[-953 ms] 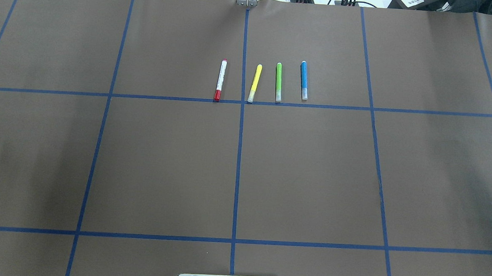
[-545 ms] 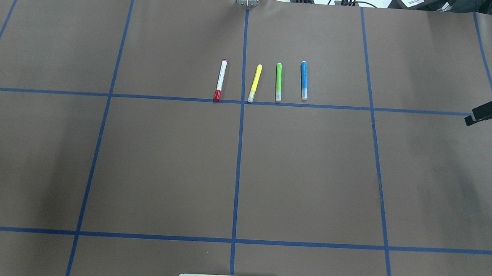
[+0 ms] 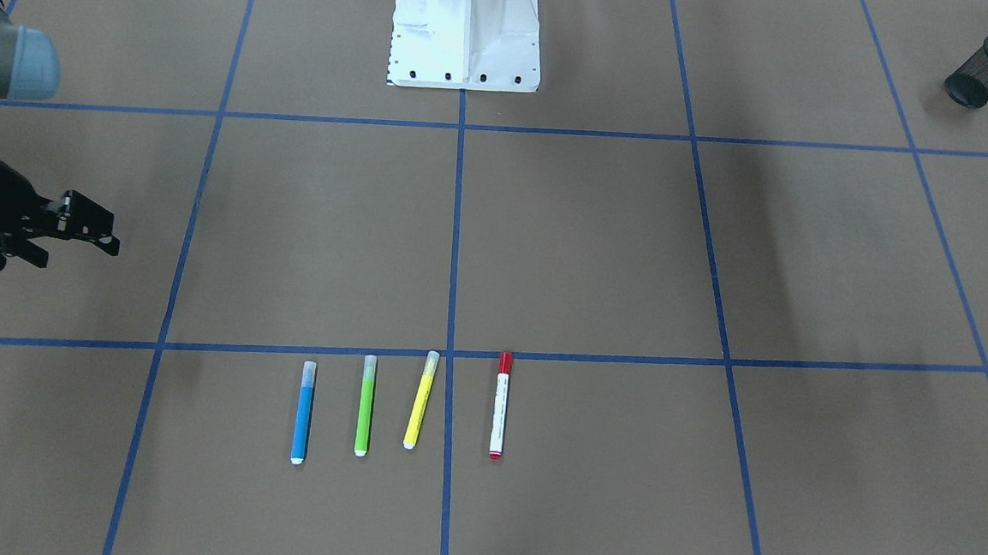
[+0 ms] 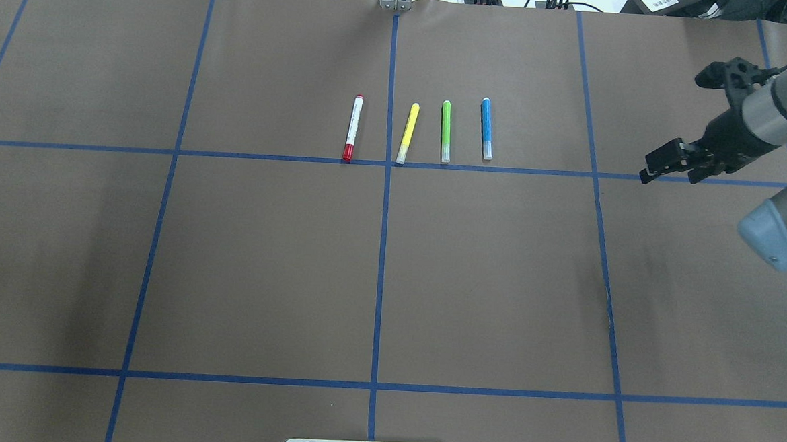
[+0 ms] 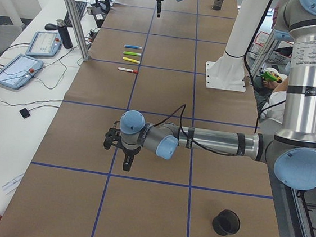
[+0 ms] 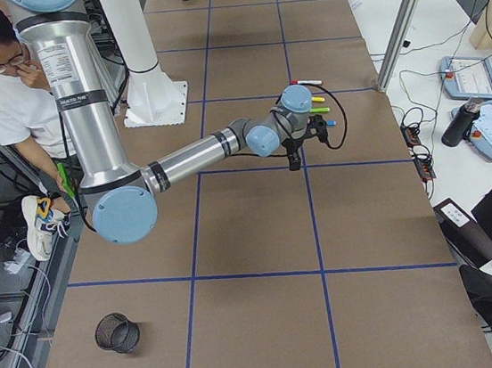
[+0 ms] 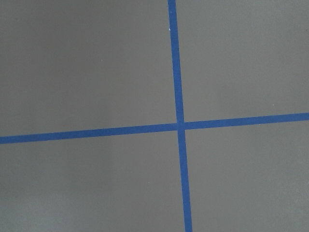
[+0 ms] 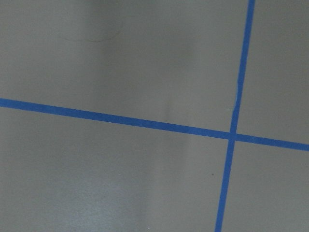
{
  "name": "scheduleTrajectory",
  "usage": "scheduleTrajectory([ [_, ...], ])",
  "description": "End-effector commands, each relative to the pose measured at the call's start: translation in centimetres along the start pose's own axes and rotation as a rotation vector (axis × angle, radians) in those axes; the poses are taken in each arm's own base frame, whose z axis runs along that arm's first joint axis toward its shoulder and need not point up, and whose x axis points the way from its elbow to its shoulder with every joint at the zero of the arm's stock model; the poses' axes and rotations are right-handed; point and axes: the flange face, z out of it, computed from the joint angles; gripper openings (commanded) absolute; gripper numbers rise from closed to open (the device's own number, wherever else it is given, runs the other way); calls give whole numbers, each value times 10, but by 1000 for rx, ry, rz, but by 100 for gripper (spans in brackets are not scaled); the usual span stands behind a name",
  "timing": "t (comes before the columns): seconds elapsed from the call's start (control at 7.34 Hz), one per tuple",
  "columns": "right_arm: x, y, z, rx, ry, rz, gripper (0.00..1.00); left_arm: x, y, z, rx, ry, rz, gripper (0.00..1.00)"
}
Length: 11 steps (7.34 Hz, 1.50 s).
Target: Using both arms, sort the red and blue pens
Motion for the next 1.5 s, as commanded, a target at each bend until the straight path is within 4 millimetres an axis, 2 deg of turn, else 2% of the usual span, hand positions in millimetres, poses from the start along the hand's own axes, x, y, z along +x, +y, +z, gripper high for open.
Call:
scheduleTrajectory([
  [0.0, -101, -19, 52, 70, 82, -15, 100, 0, -1, 0, -2, -3, -7, 100],
  [0.14, -130, -35, 68, 64, 79, 16, 100, 1, -2, 0, 2, -5, -8, 100],
  [0.41, -174, -80, 95, 91, 127, 50, 100, 1, 0, 0, 4, 2, 1, 100],
  [0.54, -191, -94, 98, 98, 128, 91, 100, 0, 1, 1, 1, 1, 3, 100],
  [0.82, -204, -107, 103, 99, 128, 198, 100, 1, 0, 1, 0, 3, 2, 100],
  [1.09, -214, -102, 115, 92, 134, 225, 99, 1, 0, 1, 0, 3, -1, 100],
  [1.36, -212, -105, 121, 109, 111, 258, 98, 1, 1, 1, 0, 3, 0, 100],
])
